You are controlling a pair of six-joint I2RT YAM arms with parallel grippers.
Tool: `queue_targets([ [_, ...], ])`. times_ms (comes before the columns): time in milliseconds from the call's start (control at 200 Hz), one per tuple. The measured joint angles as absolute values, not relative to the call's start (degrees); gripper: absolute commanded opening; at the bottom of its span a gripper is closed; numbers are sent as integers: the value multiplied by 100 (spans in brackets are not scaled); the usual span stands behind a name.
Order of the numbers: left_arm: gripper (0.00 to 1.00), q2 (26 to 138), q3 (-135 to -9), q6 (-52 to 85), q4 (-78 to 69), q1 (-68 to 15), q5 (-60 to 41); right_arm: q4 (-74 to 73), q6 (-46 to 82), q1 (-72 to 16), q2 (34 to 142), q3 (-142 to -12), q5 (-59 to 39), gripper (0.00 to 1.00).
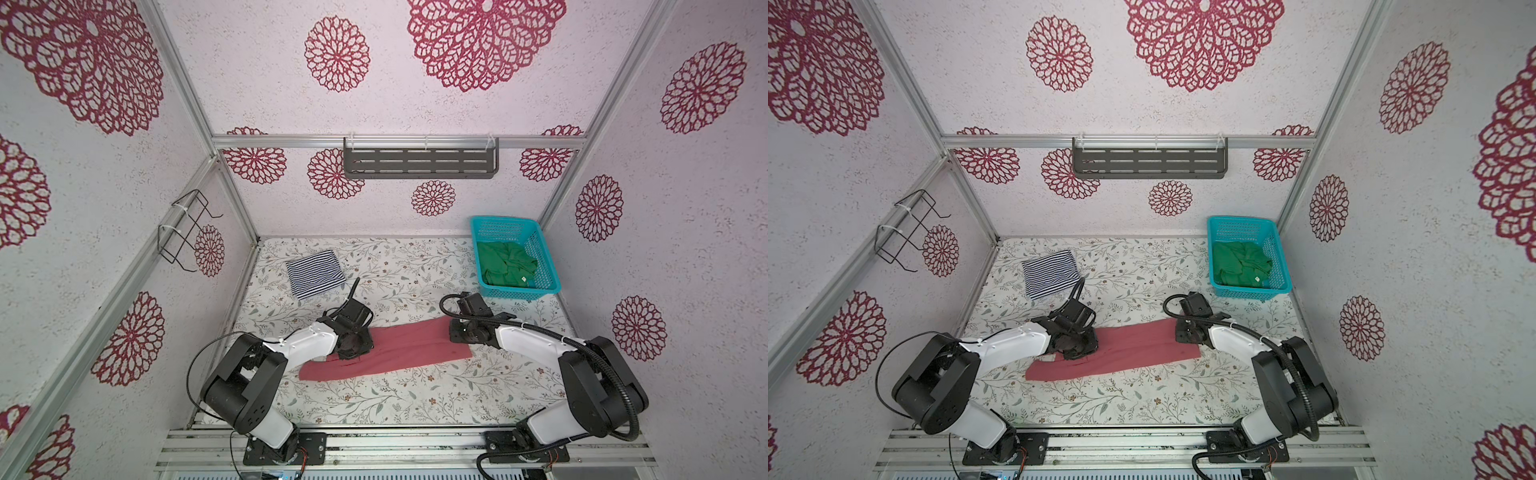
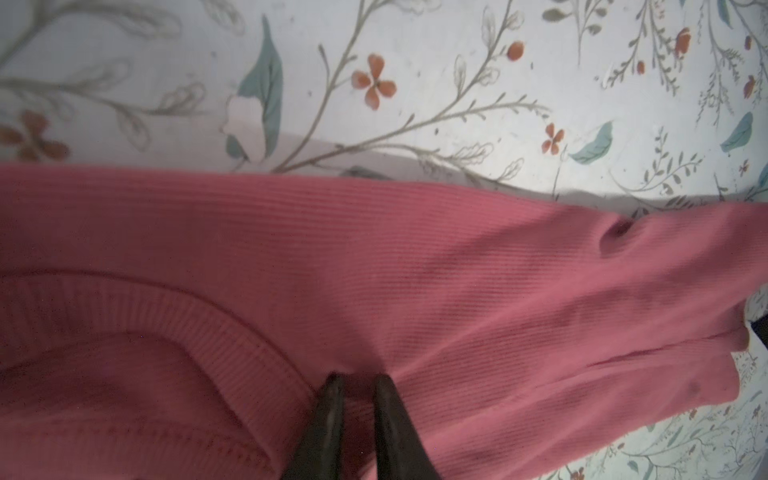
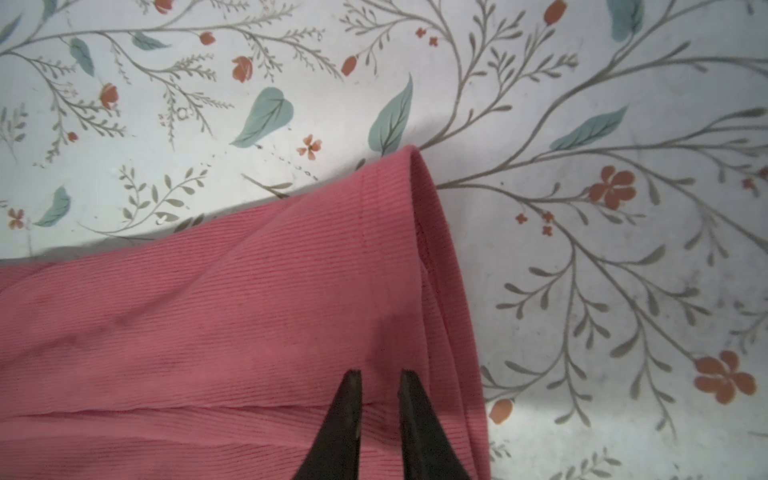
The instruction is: Fold and stack the tank tops
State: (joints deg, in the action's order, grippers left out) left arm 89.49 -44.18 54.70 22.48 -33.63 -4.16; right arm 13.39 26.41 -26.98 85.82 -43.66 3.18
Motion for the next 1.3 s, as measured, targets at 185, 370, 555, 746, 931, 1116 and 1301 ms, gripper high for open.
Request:
queue_targets([
  [185,41,8654,-4134,5596,2180,-3332,-349,1479,2305,-2902,8582,-4578,615,19],
  [370,68,8355,-4112,5638,2596,-3186,-132,1474,1909,-3361,8888,-5214,740,18],
  [555,78,7787,-4112,5548,3256,-2838,163,1382,1706,-3481,9312,-5328,746,18],
  [746,66,7059,-3881,5577,3487,-2394,320,1330,1573,-3553,9332,-5325,760,16],
  [931,44,7024,-3225,5706,3479,-2075,307,1175,1544,-3597,9343,-5308,727,15],
  [1116,44,7336,-3170,5776,3127,-2047,305,878,1590,-3623,9550,-5273,701,10],
  [1301,39,7811,-3312,5808,2519,-2038,375,781,1745,-3621,9756,-5164,794,4],
])
